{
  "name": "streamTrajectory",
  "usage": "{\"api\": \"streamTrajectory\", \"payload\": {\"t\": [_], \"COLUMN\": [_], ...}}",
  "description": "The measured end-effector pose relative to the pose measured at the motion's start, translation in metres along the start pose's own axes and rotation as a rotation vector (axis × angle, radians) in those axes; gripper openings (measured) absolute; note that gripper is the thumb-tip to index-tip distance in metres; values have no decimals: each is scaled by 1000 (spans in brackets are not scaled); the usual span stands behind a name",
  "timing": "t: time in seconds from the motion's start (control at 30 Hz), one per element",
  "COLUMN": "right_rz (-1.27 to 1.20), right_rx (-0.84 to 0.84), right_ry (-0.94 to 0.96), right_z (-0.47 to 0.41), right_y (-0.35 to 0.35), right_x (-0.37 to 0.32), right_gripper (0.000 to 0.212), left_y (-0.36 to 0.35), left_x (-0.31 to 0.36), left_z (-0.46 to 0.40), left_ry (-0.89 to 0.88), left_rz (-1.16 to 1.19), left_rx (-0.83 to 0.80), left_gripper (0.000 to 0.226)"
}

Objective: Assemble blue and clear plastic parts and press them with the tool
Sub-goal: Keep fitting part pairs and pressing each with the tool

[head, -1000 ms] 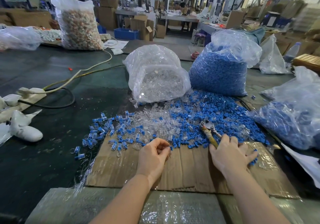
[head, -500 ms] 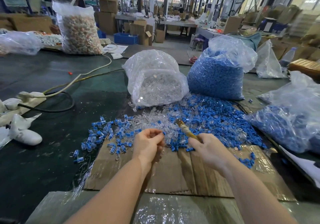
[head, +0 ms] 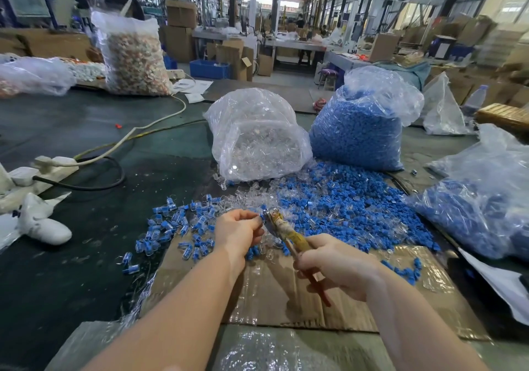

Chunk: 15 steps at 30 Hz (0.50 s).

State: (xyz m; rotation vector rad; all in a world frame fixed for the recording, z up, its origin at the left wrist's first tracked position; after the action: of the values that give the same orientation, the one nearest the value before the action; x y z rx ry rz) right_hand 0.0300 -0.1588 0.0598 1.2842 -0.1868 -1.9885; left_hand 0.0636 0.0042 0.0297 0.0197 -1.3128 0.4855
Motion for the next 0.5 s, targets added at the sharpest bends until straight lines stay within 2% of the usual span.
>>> {"api": "streamTrajectory", "payload": {"t": [0.13, 0.5], "right_rz": [19, 66], "right_rx": [5, -2], "right_ry": [-29, 11], "right_z": [-3, -1], "right_y": [-3, -2], "right_x": [2, -1], "right_gripper": [25, 25], "left_y": [0, -2], "left_x": [-1, 4], "left_z": [1, 2], "left_ry": [3, -17], "left_rz": [-3, -33], "left_rx": [19, 64], "left_gripper": [9, 7]}}
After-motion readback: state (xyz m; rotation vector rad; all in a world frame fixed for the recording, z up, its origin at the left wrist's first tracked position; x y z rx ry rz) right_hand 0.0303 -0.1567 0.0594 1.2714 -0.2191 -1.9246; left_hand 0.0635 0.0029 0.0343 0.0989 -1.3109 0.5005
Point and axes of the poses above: each hand's wrist, its own z-axis away from the middle knuckle, its own y-axis out of the back of the hand, x = y × z, the point moved 2 cm from there along -z, towards the middle knuckle, and after that the axes turned 10 degrees about z, right-handed, at the moved point
